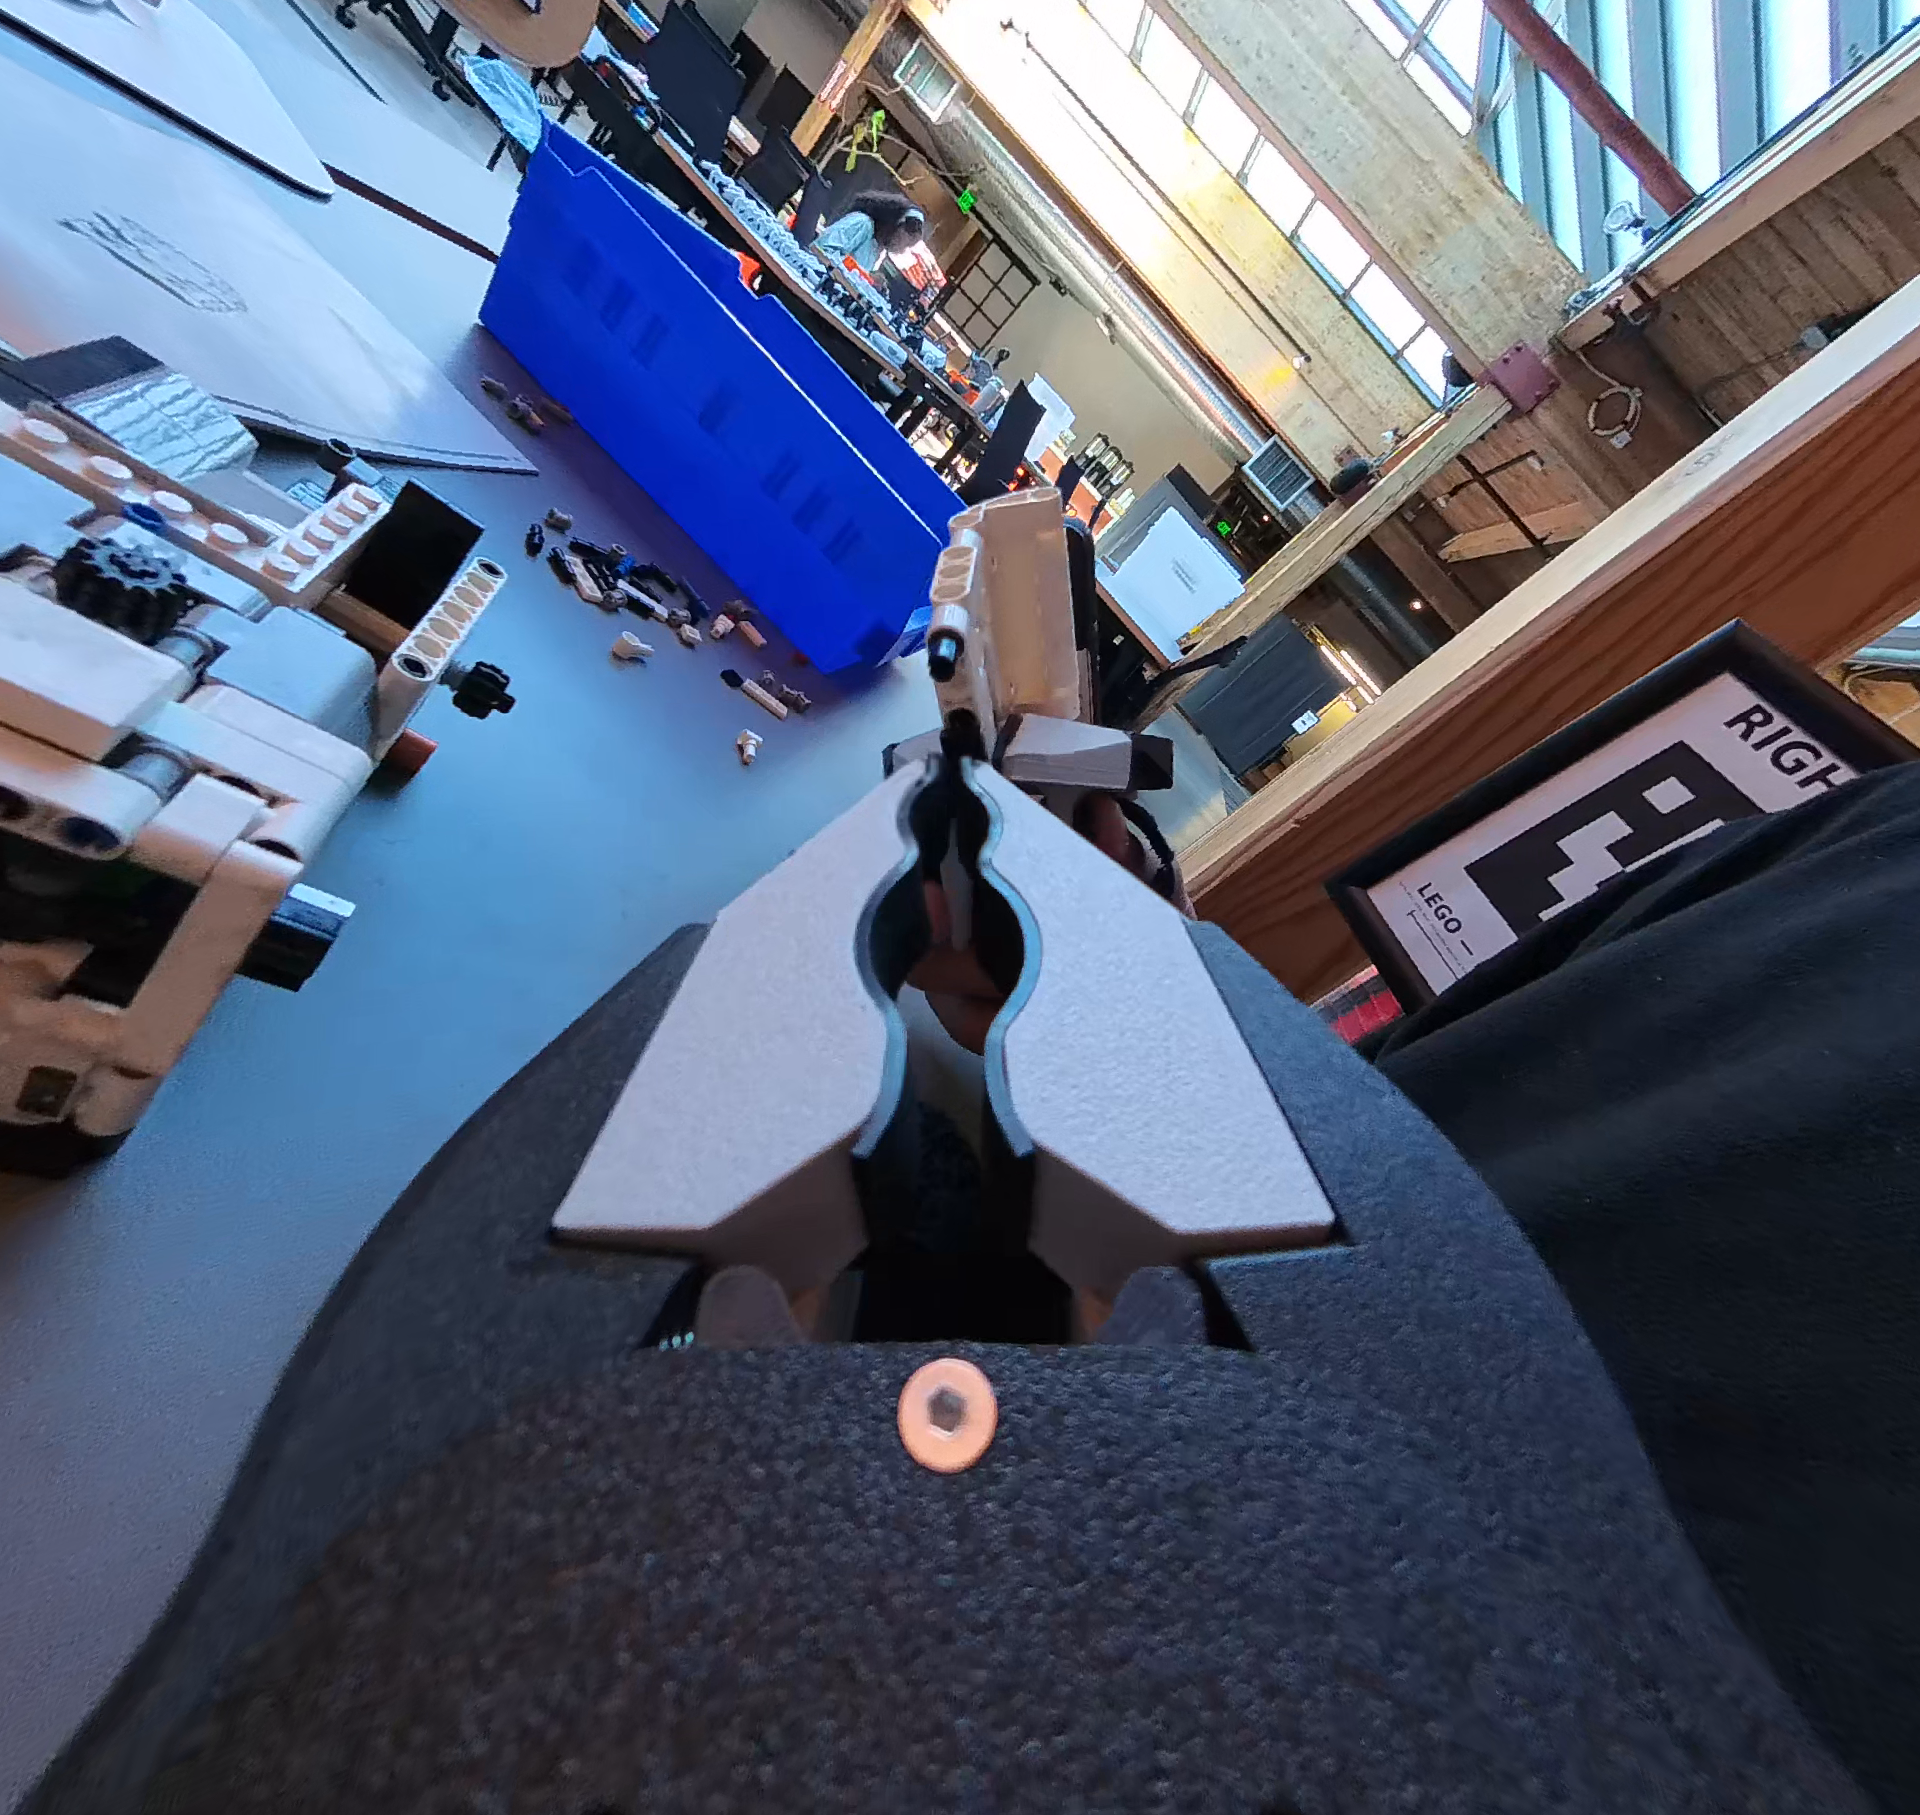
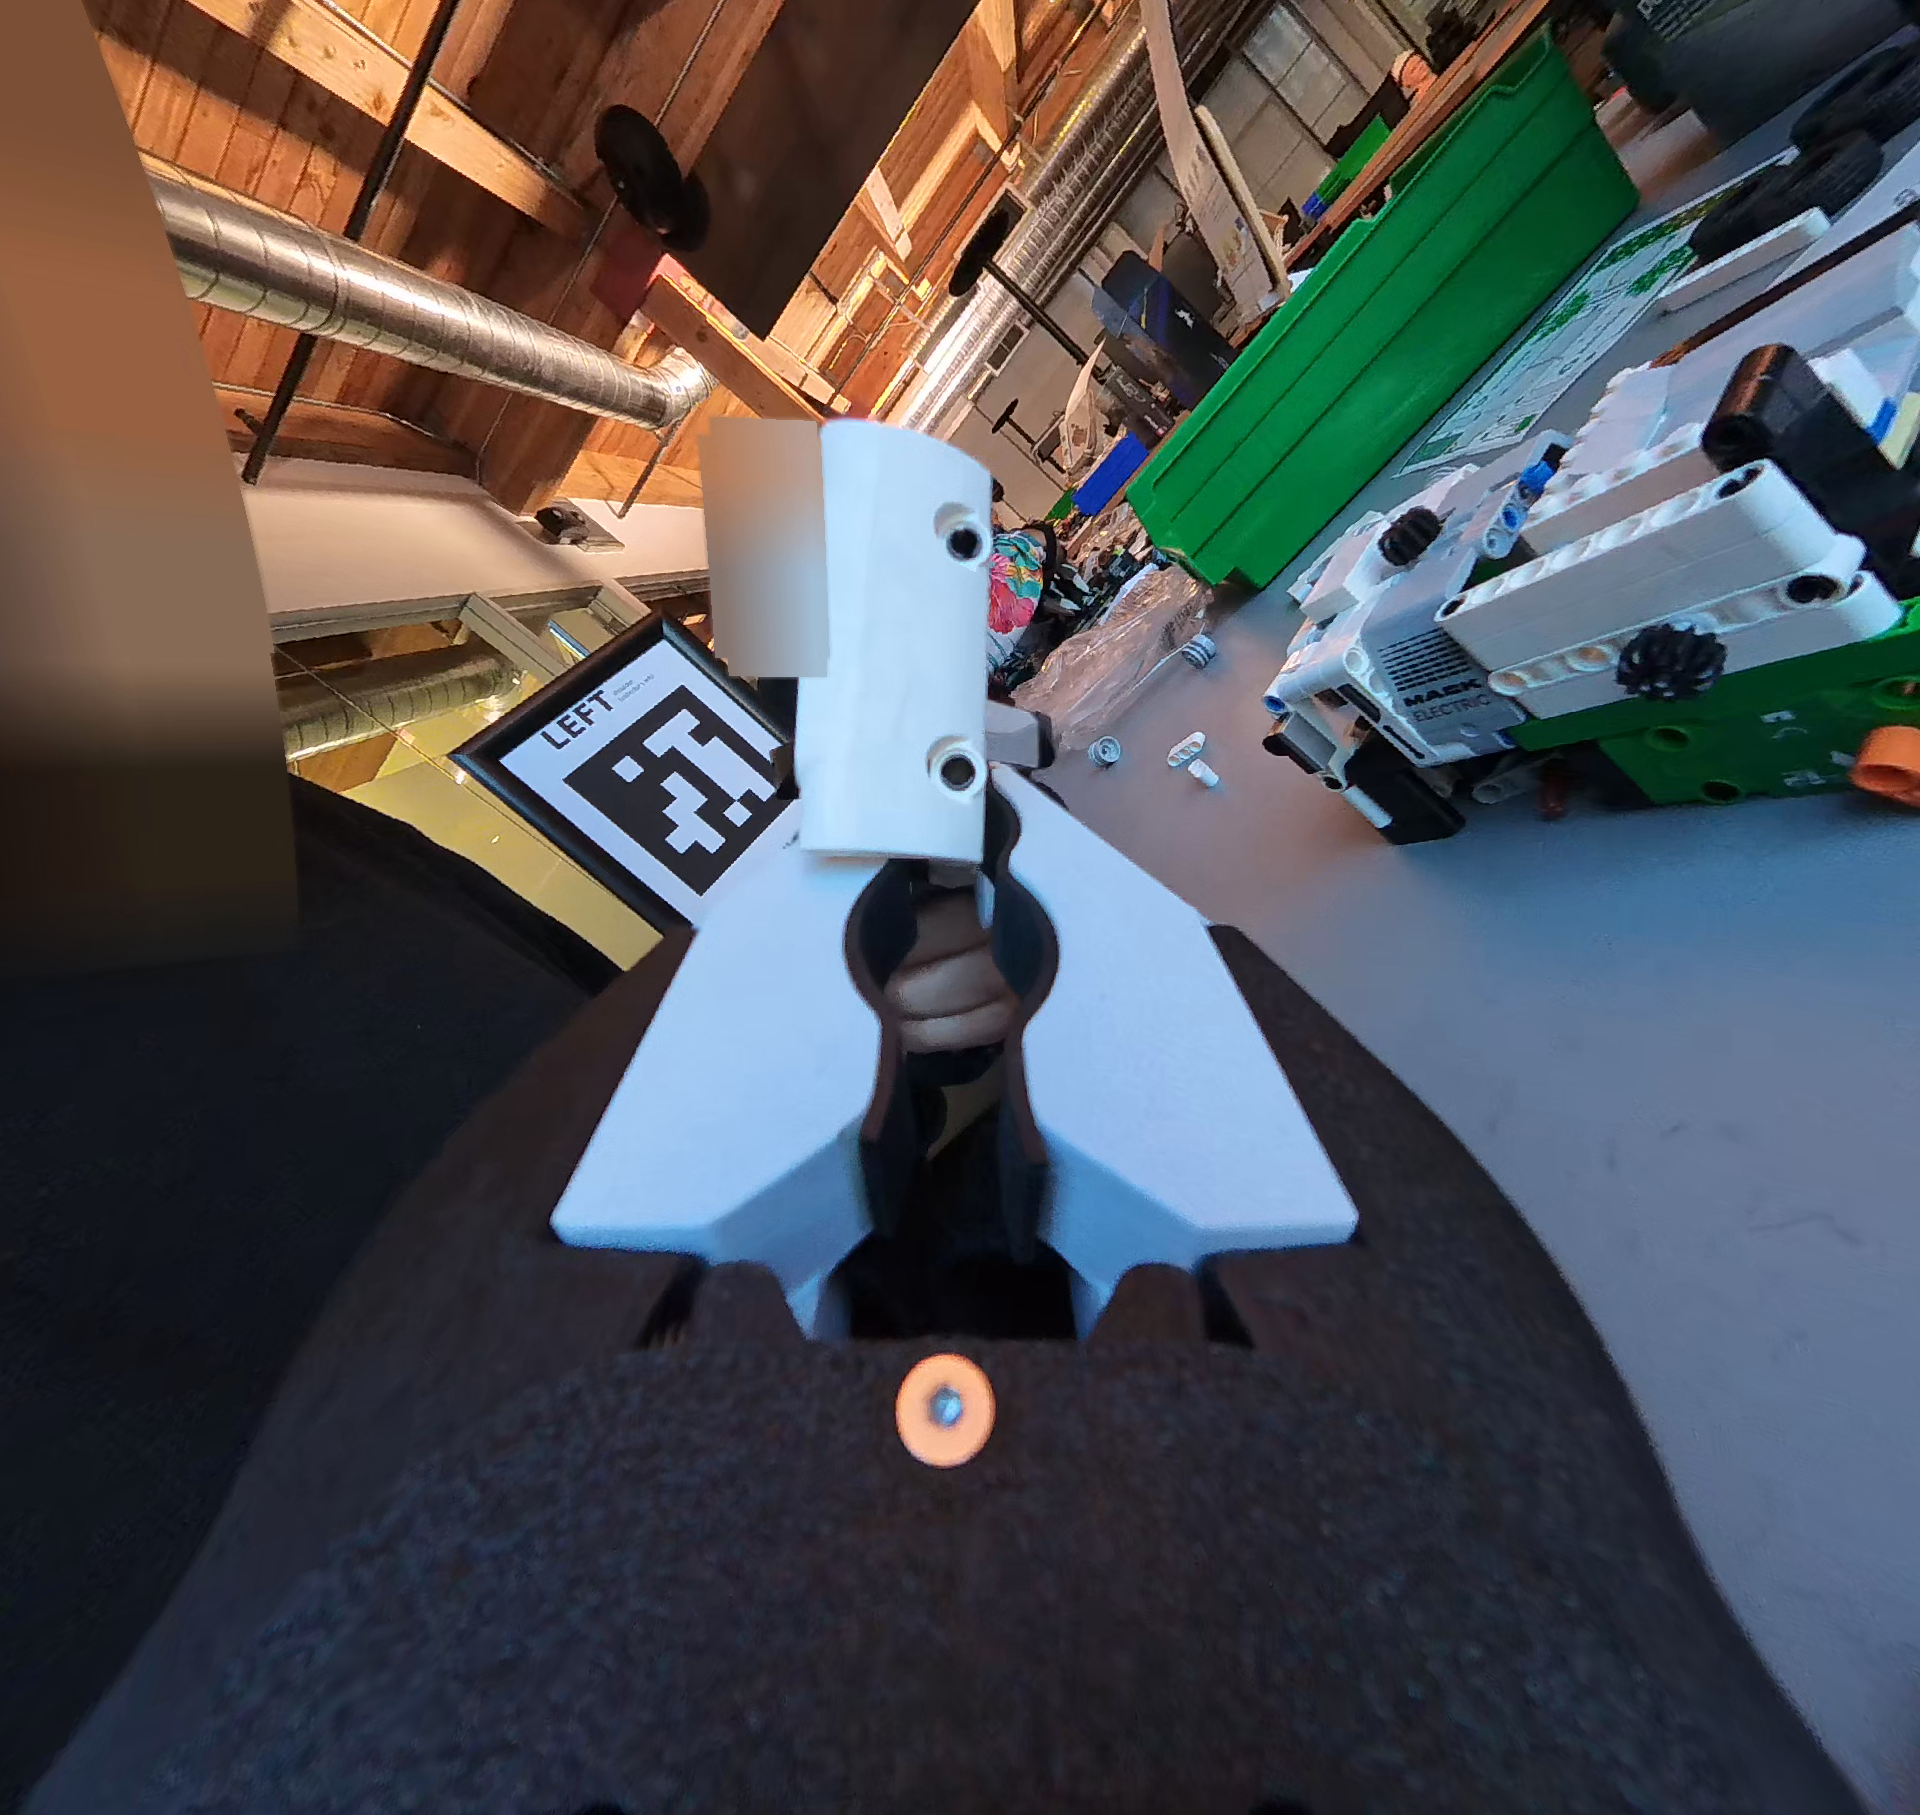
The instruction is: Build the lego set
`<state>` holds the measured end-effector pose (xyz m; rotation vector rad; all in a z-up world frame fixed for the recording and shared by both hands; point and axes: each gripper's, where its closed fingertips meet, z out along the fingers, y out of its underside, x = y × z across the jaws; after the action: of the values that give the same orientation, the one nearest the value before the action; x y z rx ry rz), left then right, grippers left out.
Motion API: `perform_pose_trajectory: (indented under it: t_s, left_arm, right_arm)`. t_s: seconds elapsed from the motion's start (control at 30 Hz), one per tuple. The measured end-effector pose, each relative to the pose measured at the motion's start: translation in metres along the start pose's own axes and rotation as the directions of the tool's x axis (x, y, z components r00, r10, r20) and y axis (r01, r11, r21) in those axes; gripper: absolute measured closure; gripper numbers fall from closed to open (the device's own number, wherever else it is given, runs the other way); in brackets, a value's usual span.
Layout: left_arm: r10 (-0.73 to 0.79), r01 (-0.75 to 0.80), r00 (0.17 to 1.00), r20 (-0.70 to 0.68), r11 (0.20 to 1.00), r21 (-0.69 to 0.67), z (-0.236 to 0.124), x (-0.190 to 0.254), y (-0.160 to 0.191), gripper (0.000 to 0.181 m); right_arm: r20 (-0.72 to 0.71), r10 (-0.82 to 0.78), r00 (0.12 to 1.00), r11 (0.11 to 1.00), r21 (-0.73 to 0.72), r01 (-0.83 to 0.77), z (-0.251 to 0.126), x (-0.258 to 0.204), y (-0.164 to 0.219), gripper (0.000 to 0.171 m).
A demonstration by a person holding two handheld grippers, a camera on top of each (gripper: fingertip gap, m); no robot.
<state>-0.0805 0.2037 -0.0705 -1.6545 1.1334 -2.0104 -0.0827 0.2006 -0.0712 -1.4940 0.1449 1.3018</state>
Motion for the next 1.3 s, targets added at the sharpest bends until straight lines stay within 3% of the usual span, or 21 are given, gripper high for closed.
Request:
perform_pose_trajectory:
  t_s: [0.47, 0.53, 0.73, 1.03, 1.17, 1.23, 1.3]
  left_arm:
    - [0.002, -0.002, 1.000, 0.029, 1.000, 0.017, 0.004, -0.003, 0.004, 0.181]
    - [0.039, -0.040, 0.997, 0.064, 0.999, 0.011, 0.005, -0.007, 0.003, 0.181]
    - [0.292, -0.288, 0.937, 0.190, 0.956, -0.051, 0.008, -0.005, 0.000, 0.181]
    - [0.340, -0.334, 0.918, 0.206, 0.940, -0.064, 0.005, -0.005, 0.001, 0.181]
    - [0.315, -0.309, 0.940, 0.133, 0.949, -0.062, 0.003, -0.002, -0.001, 0.181]
    - [0.270, -0.268, 0.962, 0.045, 0.963, -0.034, 0.000, 0.005, -0.005, 0.162]
    - [0.250, -0.251, 0.966, -0.065, 0.968, -0.021, -0.004, 0.016, -0.007, 0.157]
  right_arm:
    - [0.010, 0.029, 1.000, 0.999, -0.040, -0.029, -0.003, 0.004, 0.003, 0.164]
    - [-0.002, 0.036, 0.999, 0.999, -0.023, -0.036, -0.003, 0.008, 0.001, 0.164]
    - [0.141, 0.271, 0.952, 0.958, 0.054, -0.281, -0.002, 0.006, -0.006, 0.165]
    - [0.113, 0.222, 0.969, 0.974, 0.015, -0.225, -0.002, 0.004, -0.001, 0.164]
    - [0.200, 0.339, 0.919, 0.936, 0.027, -0.351, 0.001, 0.002, -0.002, 0.164]
    - [0.305, 0.406, 0.862, 0.904, 0.004, -0.427, 0.003, -0.009, -0.003, 0.164]
    - [0.388, 0.436, 0.812, 0.891, -0.061, -0.449, 0.005, -0.025, -0.001, 0.164]
